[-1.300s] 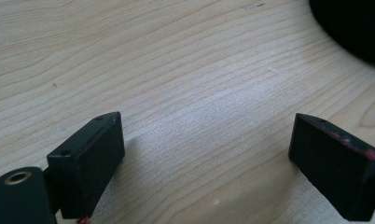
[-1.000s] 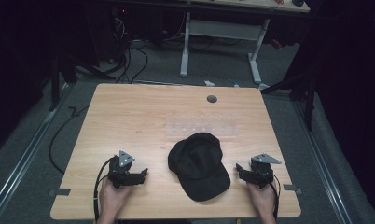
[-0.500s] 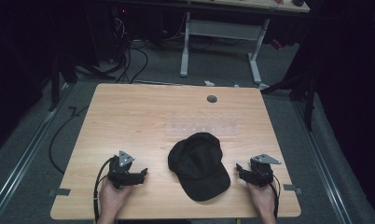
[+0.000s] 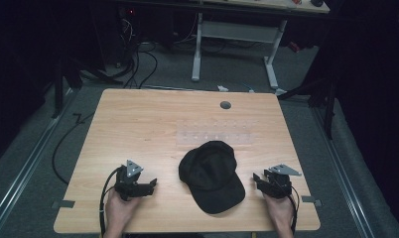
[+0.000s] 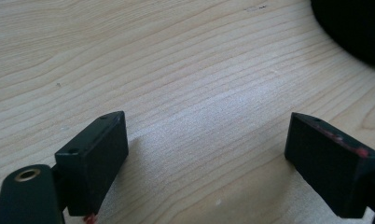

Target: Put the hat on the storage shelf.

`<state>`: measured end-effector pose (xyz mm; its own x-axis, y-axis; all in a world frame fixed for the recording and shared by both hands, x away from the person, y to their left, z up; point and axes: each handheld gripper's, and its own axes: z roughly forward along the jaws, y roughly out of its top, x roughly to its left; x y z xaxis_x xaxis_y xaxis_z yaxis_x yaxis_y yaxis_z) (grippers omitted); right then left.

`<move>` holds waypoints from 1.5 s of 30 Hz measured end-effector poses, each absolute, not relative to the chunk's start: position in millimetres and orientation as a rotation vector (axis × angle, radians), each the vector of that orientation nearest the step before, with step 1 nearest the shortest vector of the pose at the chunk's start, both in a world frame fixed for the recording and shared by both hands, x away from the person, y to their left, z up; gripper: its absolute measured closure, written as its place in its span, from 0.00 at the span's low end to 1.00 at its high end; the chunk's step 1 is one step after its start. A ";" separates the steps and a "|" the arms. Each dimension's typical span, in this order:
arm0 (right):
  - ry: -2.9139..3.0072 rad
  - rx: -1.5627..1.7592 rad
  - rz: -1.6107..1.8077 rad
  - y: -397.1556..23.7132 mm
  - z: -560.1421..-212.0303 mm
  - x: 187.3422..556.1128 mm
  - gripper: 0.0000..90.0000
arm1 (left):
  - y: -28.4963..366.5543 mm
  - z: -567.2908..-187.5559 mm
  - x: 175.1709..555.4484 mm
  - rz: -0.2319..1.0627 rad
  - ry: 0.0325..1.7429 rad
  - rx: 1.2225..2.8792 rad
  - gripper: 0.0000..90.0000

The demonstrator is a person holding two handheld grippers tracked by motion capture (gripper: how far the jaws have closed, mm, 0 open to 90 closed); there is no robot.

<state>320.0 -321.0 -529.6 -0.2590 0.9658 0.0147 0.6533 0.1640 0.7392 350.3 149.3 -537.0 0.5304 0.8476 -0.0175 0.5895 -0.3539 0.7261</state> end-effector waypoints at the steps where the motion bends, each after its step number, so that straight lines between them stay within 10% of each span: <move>1: 1.979 1.535 0.896 -321.2 -529.5 319.6 0.57 | 149.4 -536.9 350.3 0.477 1.160 2.080 0.15; 45: 2.195 1.330 1.134 -272.4 -484.2 359.0 0.54 | 149.5 -536.9 350.1 0.479 1.160 2.075 0.17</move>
<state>359.0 -272.4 -484.2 -0.5075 0.8540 0.1150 0.5878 0.2455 0.7709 350.1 149.5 -536.9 0.5299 0.8479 -0.0178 0.5885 -0.3525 0.7276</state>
